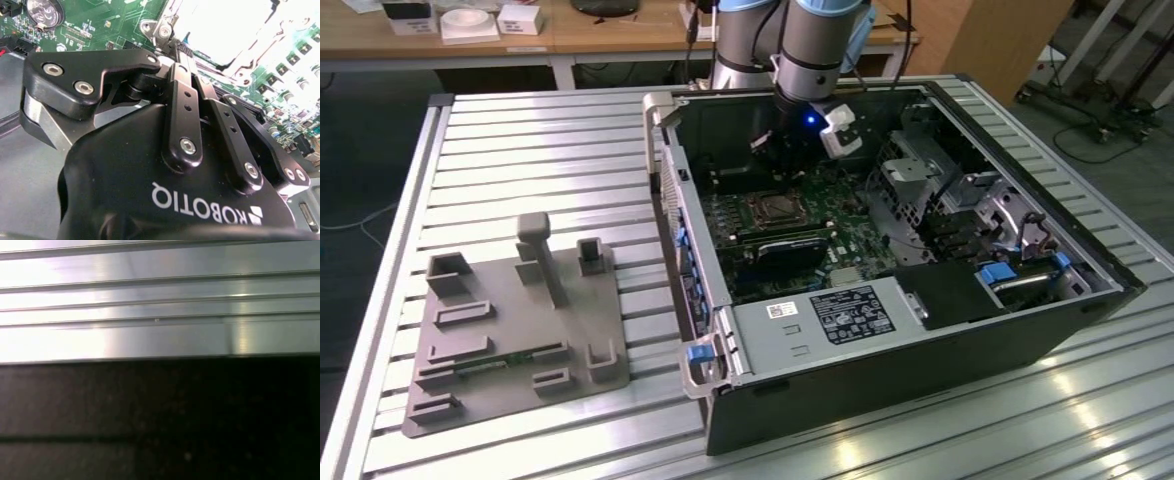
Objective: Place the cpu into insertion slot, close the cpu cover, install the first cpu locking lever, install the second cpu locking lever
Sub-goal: 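Install the first cpu locking lever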
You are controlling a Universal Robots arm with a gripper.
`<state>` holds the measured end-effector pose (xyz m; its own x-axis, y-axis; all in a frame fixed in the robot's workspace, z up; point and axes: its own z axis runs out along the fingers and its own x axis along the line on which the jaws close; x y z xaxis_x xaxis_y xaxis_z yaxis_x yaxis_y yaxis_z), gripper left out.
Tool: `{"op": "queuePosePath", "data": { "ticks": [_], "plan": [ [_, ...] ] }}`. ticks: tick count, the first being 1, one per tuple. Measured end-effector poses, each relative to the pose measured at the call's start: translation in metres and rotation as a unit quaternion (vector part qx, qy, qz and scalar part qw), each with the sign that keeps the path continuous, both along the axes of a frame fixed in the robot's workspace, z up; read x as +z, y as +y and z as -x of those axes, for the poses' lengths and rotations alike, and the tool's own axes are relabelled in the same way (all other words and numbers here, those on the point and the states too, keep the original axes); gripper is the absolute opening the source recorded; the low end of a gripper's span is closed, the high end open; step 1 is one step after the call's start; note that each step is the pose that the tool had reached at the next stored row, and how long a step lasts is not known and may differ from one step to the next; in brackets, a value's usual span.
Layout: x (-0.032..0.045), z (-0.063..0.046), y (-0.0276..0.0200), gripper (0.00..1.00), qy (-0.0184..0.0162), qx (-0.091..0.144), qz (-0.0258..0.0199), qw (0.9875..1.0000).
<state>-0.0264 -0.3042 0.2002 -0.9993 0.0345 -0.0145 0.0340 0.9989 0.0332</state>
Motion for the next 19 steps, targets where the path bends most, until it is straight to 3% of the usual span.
{"op": "queuePosePath", "data": {
  "ticks": [11, 15, 19],
  "plan": [
    [0.0063, 0.0000, 0.0001, 0.10, 0.0000, 0.000, -0.0007, 1.0000],
    [0.0086, 0.0000, 0.0001, 0.10, 0.0000, 0.000, -0.0074, 1.0000],
    [0.0095, 0.0000, 0.0001, 0.10, 0.0000, 0.000, -0.0181, 0.9998]
  ]
}}
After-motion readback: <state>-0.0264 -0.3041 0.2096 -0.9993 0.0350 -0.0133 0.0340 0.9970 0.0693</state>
